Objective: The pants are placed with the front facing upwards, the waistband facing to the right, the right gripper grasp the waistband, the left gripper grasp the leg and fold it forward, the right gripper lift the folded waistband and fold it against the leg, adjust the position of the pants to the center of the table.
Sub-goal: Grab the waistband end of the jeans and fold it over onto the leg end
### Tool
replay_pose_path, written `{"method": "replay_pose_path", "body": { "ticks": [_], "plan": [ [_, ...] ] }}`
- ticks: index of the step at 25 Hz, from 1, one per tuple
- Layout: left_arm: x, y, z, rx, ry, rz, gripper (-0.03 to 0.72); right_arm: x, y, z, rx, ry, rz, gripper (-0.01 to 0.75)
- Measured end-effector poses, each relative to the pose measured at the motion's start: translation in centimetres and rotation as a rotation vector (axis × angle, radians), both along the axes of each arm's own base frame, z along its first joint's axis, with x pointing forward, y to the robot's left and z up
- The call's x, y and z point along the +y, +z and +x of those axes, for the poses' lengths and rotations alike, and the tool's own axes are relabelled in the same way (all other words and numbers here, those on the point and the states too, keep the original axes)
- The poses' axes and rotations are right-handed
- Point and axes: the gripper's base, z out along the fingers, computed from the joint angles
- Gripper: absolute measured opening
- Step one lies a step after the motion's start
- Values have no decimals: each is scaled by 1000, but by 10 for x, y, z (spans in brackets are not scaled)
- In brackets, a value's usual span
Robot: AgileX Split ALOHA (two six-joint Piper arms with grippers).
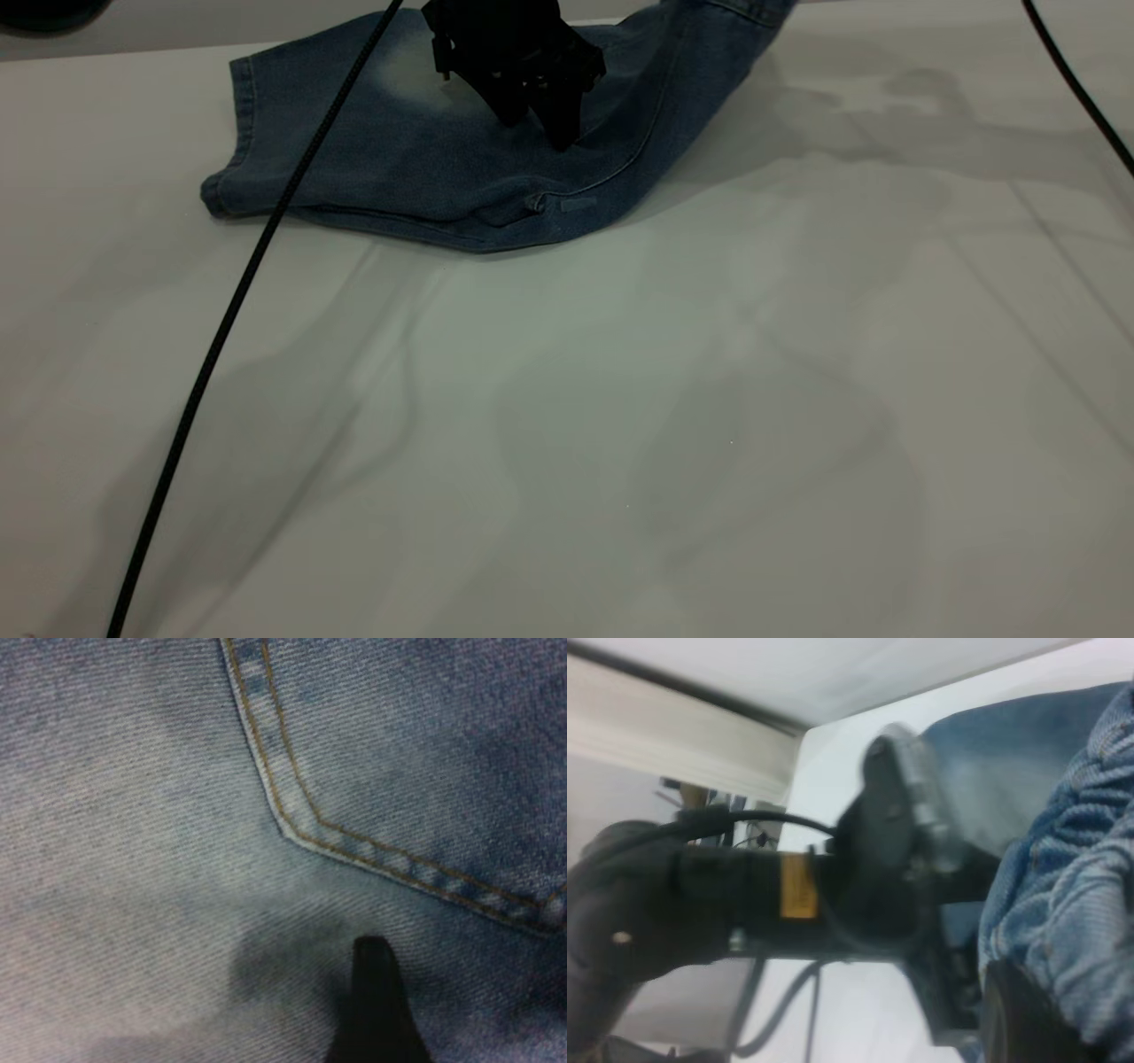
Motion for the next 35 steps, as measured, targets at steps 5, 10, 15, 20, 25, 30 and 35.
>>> {"method": "replay_pose_path", "body": {
  "ticks": [5, 10, 15, 20, 25, 30, 35],
  "plan": [
    [0, 0, 0, 1, 0, 0, 462, 21, 11, -3, -20, 42, 23, 106],
    [1, 14, -3, 41, 3, 15, 463, 21, 11, -2, -21, 35, 19, 106],
    [2, 42, 3, -25, 0, 15, 463, 21, 11, -2, -21, 36, 20, 106],
    [12, 58, 12, -107, 28, 66, 463, 21, 11, -2, -15, 34, 19, 106],
    [39, 58, 23, -108, 164, 81, 463, 20, 10, -2, -15, 25, 12, 106],
    [57, 57, 29, -99, 241, 69, 463, 20, 10, -1, -12, 19, 10, 106],
    [59, 56, 29, -93, 246, 64, 463, 20, 10, -1, -12, 18, 9, 106]
  ]
}}
